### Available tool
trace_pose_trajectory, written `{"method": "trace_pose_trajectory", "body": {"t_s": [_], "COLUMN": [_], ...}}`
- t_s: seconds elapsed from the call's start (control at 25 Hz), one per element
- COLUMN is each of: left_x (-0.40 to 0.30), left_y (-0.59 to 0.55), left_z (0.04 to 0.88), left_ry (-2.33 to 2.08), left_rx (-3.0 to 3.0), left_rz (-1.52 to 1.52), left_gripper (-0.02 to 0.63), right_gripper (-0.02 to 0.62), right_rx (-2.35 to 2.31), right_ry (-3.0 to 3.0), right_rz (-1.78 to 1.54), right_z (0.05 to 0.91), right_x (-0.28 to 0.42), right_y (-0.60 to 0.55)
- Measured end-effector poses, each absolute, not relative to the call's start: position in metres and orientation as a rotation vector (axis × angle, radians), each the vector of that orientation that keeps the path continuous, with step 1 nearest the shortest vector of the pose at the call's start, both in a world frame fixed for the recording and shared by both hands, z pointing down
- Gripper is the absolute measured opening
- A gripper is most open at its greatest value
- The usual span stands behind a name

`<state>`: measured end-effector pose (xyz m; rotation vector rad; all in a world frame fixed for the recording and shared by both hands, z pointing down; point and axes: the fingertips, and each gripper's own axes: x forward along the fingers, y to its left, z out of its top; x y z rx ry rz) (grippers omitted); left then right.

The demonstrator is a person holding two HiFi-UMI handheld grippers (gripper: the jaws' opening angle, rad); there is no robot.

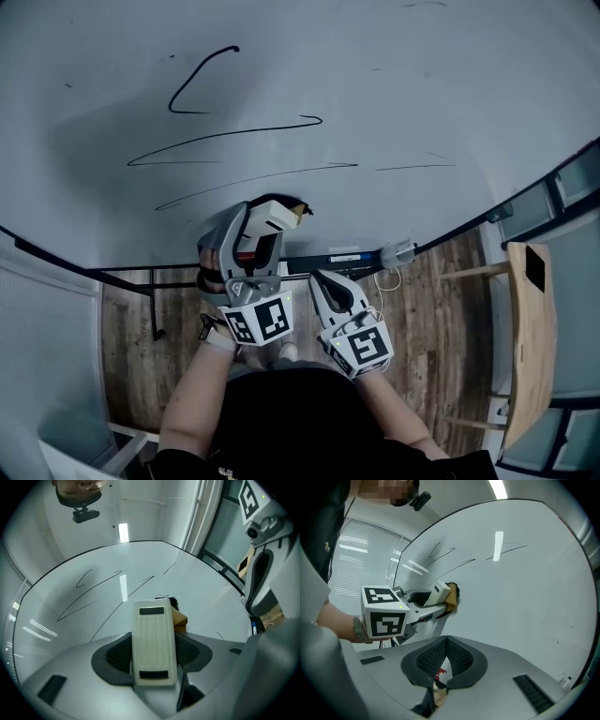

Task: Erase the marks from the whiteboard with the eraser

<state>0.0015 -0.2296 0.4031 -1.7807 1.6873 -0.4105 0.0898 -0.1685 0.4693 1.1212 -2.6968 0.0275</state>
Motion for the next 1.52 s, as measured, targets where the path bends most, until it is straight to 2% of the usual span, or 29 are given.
{"method": "trace_pose_trajectory", "body": {"t_s": [0.4,0.84,1.08,1.52], "left_x": [-0.119,-0.218,-0.23,-0.2], "left_y": [-0.205,-0.18,-0.184,-0.194], "left_z": [0.444,0.436,0.434,0.414], "left_ry": [1.905,2.229,2.379,2.451], "left_rx": [-1.822,-1.973,-2.059,-2.038], "left_rz": [-0.418,-0.147,0.02,-0.004], "left_gripper": [0.27,0.272,0.272,0.262], "right_gripper": [0.028,0.028,0.028,0.028], "right_rx": [0.999,0.93,0.941,0.956], "right_ry": [-2.752,-2.735,-2.724,-2.735], "right_rz": [0.005,0.013,0.005,0.004], "right_z": [0.47,0.482,0.481,0.475], "right_x": [0.009,-0.031,-0.032,-0.012], "right_y": [-0.153,-0.131,-0.128,-0.136]}}
